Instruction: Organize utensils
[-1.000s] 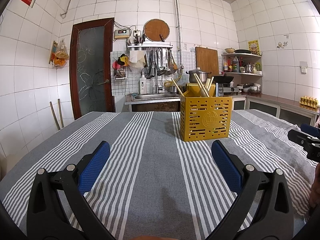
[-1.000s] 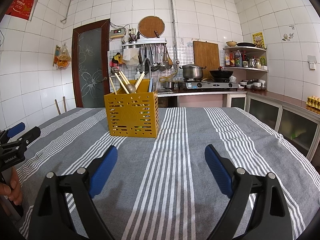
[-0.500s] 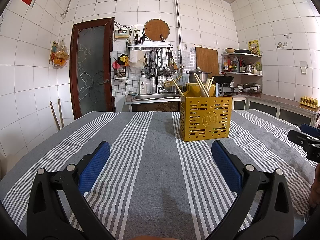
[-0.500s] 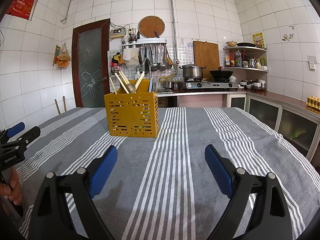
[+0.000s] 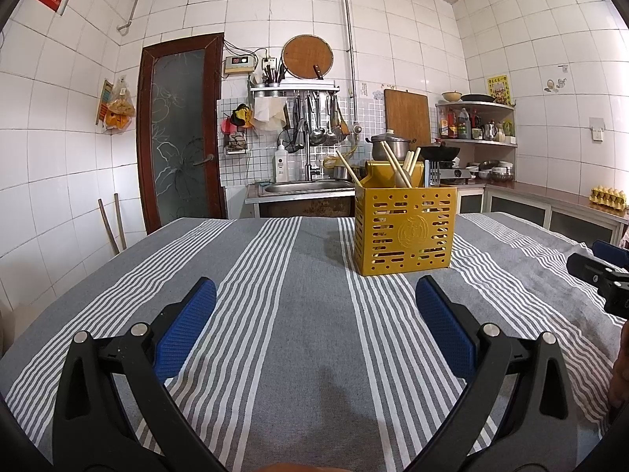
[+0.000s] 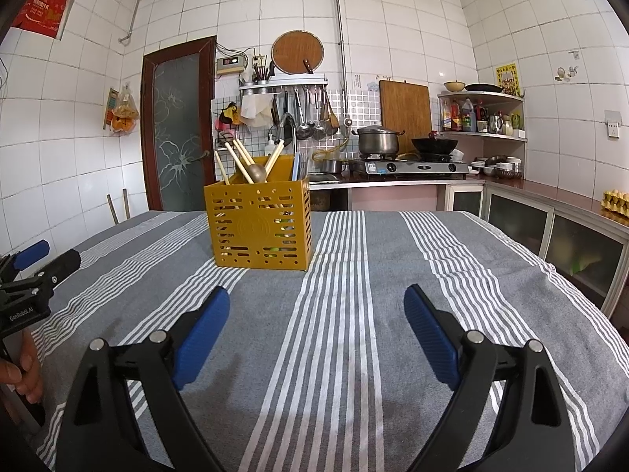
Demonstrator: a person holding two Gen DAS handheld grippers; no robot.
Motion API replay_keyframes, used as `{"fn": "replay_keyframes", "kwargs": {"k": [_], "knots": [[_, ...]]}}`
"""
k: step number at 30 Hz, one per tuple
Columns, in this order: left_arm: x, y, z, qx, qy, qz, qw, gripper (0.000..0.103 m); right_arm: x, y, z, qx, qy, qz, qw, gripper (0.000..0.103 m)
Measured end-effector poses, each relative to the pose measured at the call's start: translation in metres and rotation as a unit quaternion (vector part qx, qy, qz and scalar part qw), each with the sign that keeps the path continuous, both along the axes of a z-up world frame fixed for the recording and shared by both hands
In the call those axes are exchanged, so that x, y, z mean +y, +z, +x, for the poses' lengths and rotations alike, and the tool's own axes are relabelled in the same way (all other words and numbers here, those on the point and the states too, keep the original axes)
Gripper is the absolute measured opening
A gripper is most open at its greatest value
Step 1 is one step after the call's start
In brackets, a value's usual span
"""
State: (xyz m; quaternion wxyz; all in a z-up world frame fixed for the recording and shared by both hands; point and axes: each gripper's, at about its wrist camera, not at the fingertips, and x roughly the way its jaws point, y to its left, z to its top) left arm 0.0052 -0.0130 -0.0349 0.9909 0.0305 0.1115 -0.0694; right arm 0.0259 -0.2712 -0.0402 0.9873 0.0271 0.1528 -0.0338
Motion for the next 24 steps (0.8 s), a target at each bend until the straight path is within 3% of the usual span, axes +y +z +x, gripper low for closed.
{"fn": "replay_keyframes", "kwargs": {"k": [24], "knots": [[0.0007, -0.001, 0.003, -0.001, 0.001, -0.002, 1.0, 0.098, 0.0003, -0.0004, -0.0003, 0.008, -0.004, -0.009, 1.0, 0.089]]}}
